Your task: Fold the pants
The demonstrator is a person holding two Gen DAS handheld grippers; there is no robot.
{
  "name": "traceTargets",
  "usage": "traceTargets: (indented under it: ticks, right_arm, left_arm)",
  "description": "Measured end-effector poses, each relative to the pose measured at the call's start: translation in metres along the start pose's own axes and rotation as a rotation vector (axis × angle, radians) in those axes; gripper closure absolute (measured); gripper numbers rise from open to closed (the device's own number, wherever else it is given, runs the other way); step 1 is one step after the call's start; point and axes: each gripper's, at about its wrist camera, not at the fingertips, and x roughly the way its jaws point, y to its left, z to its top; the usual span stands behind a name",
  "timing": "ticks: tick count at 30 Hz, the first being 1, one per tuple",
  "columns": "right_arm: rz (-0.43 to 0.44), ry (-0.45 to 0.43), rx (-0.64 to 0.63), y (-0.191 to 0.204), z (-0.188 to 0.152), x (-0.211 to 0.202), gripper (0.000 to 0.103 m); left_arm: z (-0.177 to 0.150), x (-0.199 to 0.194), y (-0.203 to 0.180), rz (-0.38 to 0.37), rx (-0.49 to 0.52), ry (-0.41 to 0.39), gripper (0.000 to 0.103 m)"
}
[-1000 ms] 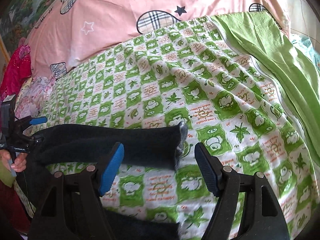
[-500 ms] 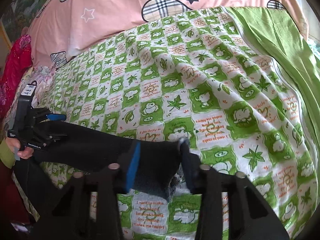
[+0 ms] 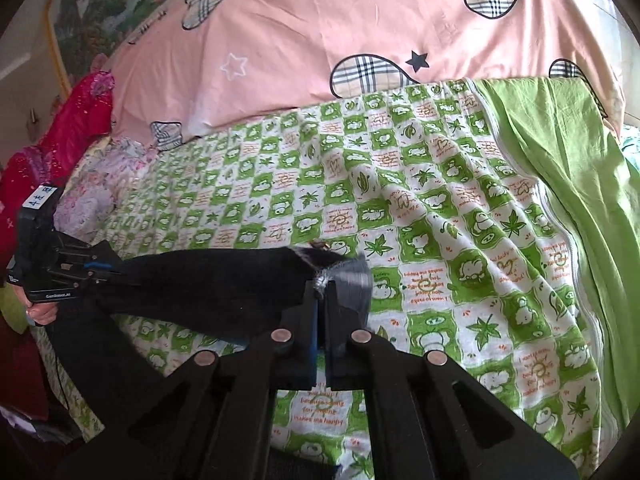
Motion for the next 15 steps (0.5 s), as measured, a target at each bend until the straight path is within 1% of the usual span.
traceTargets:
  ticks: [5, 9, 12, 15]
  right_arm:
    - [0.029, -0.015, -0.030, 0.007, -0.026, -0.016, 0.100]
    - [0.059, -0.051, -0.043, 0.010, -0.047, -0.037, 0.100]
    - [0.080, -0.073, -0.047, 0.013, -0.064, -0.052, 0.100]
    - [0.061, -0.058, -0.069, 0.016, -0.083, -0.056, 0.100]
  left_arm:
    - [-0.027, -0.027, -0.023, -0.027, -0.064, -0.040, 0.100]
    - [-0.047, -0.037, -0.038, -0.058, -0.109, -0.053, 0.100]
    - [-0.063, -0.043, -0.046, -0.064, -0.133, -0.060, 0.100]
    - [-0.079, -0.046, -0.057, -0.078, -0.155, -0.064, 0.100]
